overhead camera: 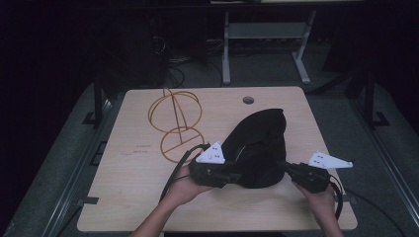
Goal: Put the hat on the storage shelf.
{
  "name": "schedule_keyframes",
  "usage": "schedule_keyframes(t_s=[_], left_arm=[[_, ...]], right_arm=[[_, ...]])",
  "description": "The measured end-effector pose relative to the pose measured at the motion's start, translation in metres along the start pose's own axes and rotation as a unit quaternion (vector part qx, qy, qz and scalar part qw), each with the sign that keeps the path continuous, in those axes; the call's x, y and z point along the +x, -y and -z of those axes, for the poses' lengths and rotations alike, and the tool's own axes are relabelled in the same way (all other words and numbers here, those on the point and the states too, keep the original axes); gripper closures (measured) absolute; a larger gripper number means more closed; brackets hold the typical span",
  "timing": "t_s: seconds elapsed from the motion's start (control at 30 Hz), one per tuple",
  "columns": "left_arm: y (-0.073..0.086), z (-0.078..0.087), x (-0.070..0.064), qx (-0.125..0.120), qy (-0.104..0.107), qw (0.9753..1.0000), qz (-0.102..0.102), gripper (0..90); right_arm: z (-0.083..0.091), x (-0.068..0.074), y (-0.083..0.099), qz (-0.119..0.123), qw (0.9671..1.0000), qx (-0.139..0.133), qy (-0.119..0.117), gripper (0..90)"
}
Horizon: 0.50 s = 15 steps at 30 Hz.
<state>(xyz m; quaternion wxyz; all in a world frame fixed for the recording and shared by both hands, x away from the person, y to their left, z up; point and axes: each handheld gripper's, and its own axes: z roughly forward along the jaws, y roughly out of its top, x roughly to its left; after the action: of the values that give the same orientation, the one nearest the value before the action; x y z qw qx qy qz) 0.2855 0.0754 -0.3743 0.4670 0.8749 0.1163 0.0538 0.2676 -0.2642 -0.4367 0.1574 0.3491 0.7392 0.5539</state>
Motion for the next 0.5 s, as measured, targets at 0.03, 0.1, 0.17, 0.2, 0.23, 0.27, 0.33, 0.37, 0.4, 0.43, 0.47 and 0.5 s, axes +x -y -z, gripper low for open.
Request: schedule_keyframes(t_s=[0.03, 0.1, 0.17, 0.2, 0.23, 0.27, 0.33, 0.37, 0.4, 0.43, 0.47, 0.5], left_arm=[[0.001, 0.002, 0.000, -0.001, -0.003, 1.0000, 0.000, 55.7], [0.004, 0.007, -0.003, -0.003, -0.016, 0.9999, -0.002, 53.0], [0.007, 0.011, -0.006, -0.003, -0.028, 0.9996, -0.005, 52.4], [0.009, 0.013, -0.006, -0.002, -0.033, 0.9994, -0.007, 51.6], [0.011, 0.015, -0.007, -0.003, -0.039, 0.9992, -0.007, 51.3], [0.013, 0.018, -0.007, -0.005, -0.043, 0.9991, -0.006, 51.2], [0.018, 0.023, -0.007, -0.007, -0.048, 0.9988, -0.001, 50.5], [0.021, 0.025, -0.006, -0.010, -0.051, 0.9986, 0.002, 50.0], [0.024, 0.027, -0.006, -0.011, -0.053, 0.9985, 0.006, 49.9], [0.024, 0.027, -0.006, -0.011, -0.053, 0.9985, 0.006, 49.8], [0.030, 0.030, -0.005, -0.011, -0.056, 0.9983, 0.012, 49.1], [0.033, 0.031, -0.004, -0.009, -0.060, 0.9981, 0.016, 48.4]], right_arm=[[0.003, 0.000, -0.001, -0.002, 1.0000, -0.003, 0.001, 88.5], [0.010, 0.000, -0.003, -0.004, 0.9999, -0.010, 0.002, 88.6], [0.016, 0.002, -0.007, 0.003, 0.9999, -0.015, 0.005, 88.6], [0.019, 0.003, -0.010, 0.008, 0.9998, -0.018, 0.009, 88.6], [0.021, 0.003, -0.012, 0.012, 0.9997, -0.021, 0.010, 88.6], [0.024, 0.005, -0.015, 0.014, 0.9996, -0.022, 0.013, 88.6], [0.028, 0.006, -0.021, 0.025, 0.9992, -0.026, 0.016, 88.6], [0.030, 0.008, -0.025, 0.027, 0.9992, -0.025, 0.017, 88.6], [0.031, 0.009, -0.028, 0.033, 0.9990, -0.026, 0.018, 88.6], [0.032, 0.010, -0.031, 0.037, 0.9988, -0.027, 0.017, 88.6], [0.033, 0.012, -0.035, 0.043, 0.9985, -0.026, 0.019, 88.7], [0.033, 0.013, -0.037, 0.045, 0.9985, -0.026, 0.018, 88.6]])
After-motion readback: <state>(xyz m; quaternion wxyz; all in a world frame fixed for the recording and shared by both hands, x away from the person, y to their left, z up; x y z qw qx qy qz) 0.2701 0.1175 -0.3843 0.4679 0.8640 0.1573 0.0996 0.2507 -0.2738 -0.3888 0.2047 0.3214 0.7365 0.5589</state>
